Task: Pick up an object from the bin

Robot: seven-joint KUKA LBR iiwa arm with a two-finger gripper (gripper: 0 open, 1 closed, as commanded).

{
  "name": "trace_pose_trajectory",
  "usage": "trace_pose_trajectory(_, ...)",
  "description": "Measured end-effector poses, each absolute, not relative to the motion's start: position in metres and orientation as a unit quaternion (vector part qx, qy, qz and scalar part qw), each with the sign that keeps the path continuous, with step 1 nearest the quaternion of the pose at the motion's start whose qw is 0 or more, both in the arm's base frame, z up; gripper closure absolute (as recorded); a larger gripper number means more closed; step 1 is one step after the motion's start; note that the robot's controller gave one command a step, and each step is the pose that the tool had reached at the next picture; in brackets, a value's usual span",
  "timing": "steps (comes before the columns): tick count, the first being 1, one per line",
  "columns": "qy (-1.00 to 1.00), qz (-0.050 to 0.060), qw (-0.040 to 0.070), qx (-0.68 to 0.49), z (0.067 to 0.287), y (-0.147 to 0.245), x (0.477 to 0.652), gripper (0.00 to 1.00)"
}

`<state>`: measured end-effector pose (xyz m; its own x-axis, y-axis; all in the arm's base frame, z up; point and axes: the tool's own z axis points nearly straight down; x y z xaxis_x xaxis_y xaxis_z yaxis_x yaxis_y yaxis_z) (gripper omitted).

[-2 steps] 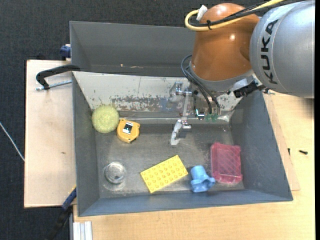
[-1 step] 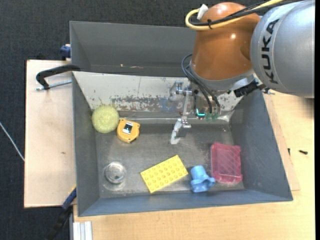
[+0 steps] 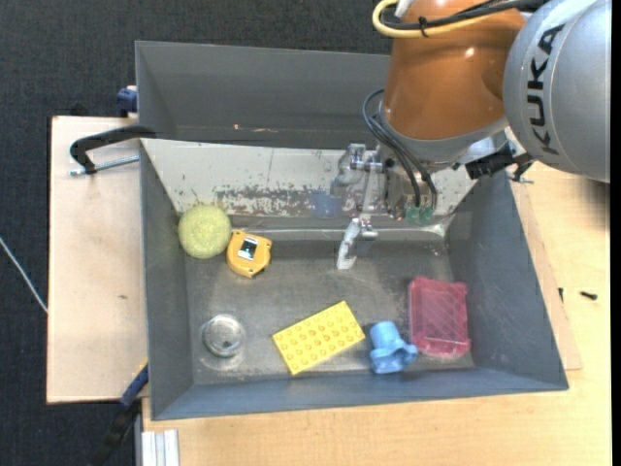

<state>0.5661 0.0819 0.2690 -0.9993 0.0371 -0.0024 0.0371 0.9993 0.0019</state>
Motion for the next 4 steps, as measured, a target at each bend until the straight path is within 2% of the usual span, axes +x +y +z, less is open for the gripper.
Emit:
trace_pose_trajectory(1, 1.0, 0.002, 0.009, 0.009, 0.259, 0.079, 0.557, 0.0)
trace_pose_trajectory(2, 0.999, 0.001, 0.003, -0.052, 0.193, 0.056, 0.545, 0.0)
trace_pose_trajectory(3, 0.989, 0.0, 0.001, -0.15, 0.149, 0.066, 0.53, 0.0)
trace_pose_trajectory(4, 0.99, 0.001, 0.004, -0.139, 0.095, 0.078, 0.506, 0.0)
